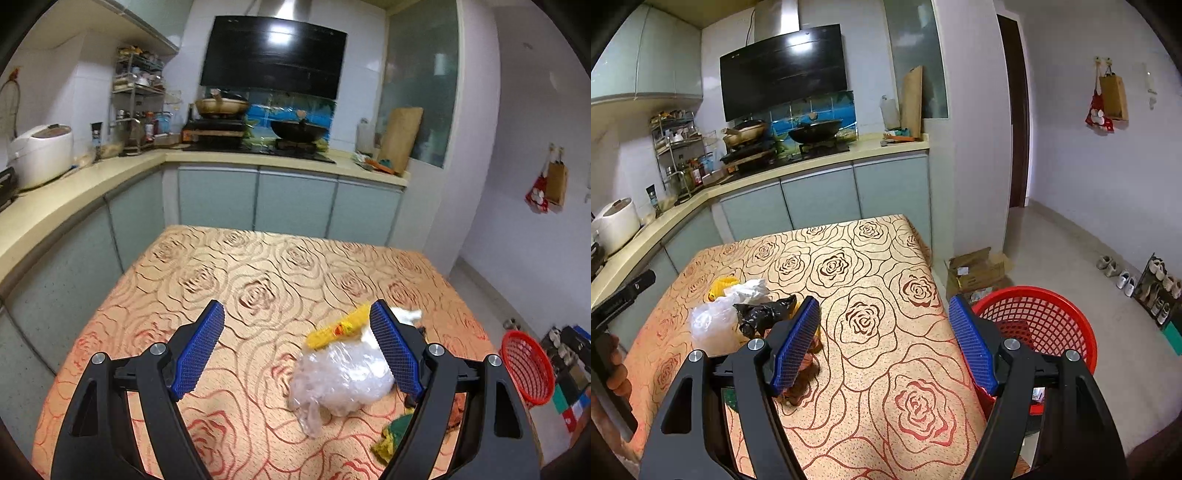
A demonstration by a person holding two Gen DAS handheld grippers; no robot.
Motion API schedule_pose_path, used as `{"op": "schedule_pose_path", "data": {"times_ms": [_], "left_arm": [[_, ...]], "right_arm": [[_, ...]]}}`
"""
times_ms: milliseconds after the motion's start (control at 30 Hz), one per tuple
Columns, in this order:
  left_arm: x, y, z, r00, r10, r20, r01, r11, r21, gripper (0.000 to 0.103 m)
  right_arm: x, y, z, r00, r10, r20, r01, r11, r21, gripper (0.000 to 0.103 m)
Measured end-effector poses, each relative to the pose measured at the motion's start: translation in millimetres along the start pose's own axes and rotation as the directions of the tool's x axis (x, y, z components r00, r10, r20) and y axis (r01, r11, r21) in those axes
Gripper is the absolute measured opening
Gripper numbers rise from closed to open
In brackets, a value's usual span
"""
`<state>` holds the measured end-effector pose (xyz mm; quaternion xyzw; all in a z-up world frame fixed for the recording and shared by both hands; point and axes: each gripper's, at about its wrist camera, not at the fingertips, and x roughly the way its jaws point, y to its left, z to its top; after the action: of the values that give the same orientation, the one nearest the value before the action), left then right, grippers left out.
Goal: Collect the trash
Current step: 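Move both tools back from the basket toward the table, then grasp the clear plastic bag with the left tool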
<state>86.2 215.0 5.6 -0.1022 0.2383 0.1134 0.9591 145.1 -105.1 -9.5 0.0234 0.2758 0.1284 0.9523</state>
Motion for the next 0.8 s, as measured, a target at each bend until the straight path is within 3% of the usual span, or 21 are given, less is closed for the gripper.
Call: {"op": "schedule_pose_path", "data": {"times_ms": [233,567,600,667,800], "left_arm": [[25.1,-30.6,-22.5,0.991,-0.099,-0.094,0.106,0.991,0.078,0.078],[65.9,-43.5,-39.1,0.979,-0.084,-0.184,0.103,0.990,0.092,0.078],[68.1,-43.4,-40.5,0.979,-0.082,-0.188,0.101,0.990,0.095,0.076],[70.4,-42.0,-43.7,0.976,-0.085,-0.201,0.106,0.990,0.096,0.061],[72.0,-41.0,-46.6,0.976,-0.075,-0.205,0.100,0.988,0.114,0.051]], "right_arm": [[8.9,2.7,0.6,1.000,0.003,-0.015,-0.004,1.000,-0.011,0.070],[17.6,-1.0,2.2,1.000,0.003,-0.029,-0.003,1.000,-0.008,0.070],[18.7,-1.3,2.2,0.999,0.004,-0.032,-0.004,1.000,-0.007,0.070],[21.2,-1.1,1.1,0.999,0.006,-0.038,-0.006,1.000,-0.004,0.070],[25.2,-0.4,-0.5,0.999,0.017,-0.051,-0.017,1.000,0.003,0.070]]}}
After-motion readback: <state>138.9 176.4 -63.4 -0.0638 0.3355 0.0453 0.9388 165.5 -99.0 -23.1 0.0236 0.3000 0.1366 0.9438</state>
